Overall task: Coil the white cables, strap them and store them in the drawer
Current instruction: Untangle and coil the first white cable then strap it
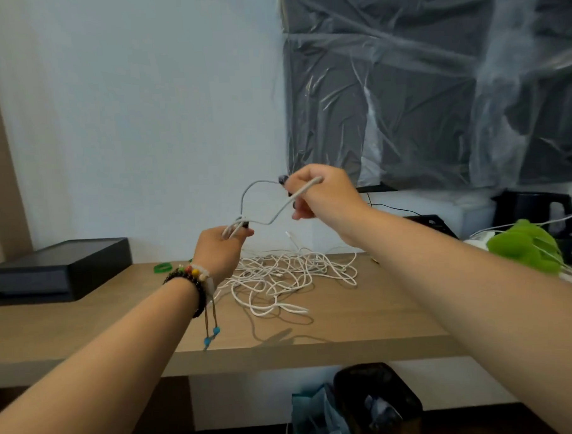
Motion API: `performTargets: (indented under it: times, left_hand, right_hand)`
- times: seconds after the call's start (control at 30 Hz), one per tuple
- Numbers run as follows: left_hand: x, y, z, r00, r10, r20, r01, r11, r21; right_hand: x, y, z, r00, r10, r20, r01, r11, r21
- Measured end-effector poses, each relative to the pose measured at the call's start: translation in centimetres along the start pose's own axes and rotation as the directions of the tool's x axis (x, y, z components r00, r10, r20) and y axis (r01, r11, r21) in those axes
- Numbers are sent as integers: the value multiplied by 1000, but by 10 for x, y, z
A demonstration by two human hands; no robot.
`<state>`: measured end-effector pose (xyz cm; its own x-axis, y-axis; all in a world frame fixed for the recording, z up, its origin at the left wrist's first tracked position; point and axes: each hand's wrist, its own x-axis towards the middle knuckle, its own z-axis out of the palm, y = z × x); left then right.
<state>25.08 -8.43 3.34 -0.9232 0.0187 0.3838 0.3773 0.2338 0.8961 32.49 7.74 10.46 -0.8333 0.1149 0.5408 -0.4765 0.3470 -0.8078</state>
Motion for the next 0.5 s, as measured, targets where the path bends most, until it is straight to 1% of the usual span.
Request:
performTargets:
  times: [0.07, 0.1, 0.2, 0.23, 0.3, 0.33, 0.43, 0.5]
  left_hand:
    - [-6, 10, -9, 993, -48, 110, 46, 999, 18]
    - [-10, 15, -14, 986, -45, 162, 41, 999, 25]
    - [-24, 33, -26, 963, 3, 270, -5, 1000, 7]
    - [-28, 39, -31, 953, 18, 303, -20, 1000, 4]
    - [-34, 50, -39, 924, 33, 382, -27, 999, -21]
    - [-37, 55, -43, 909, 35, 416, -18, 999, -44]
    - [-41, 62, -58, 884, 28, 468, 22, 995, -101]
    - [-39, 62, -70, 885, 18, 464, 53, 989, -141]
  right_hand:
    - [-4, 19, -1, 998, 54, -32, -56, 995, -77]
    - [-6, 30, 1, 996, 71, -58, -76, 992, -96]
    - [-14, 65, 18, 983, 166, -76, -169, 985, -34]
    - [-17, 74, 28, 977, 208, -49, -210, 977, -39]
    - [-22, 90, 50, 955, 294, 39, -289, 952, -103]
    - [-25, 96, 62, 945, 312, 95, -299, 945, -131]
    - [-30, 107, 97, 941, 255, 224, -225, 962, -151]
    - [-26, 116, 117, 940, 240, 244, -196, 962, -191]
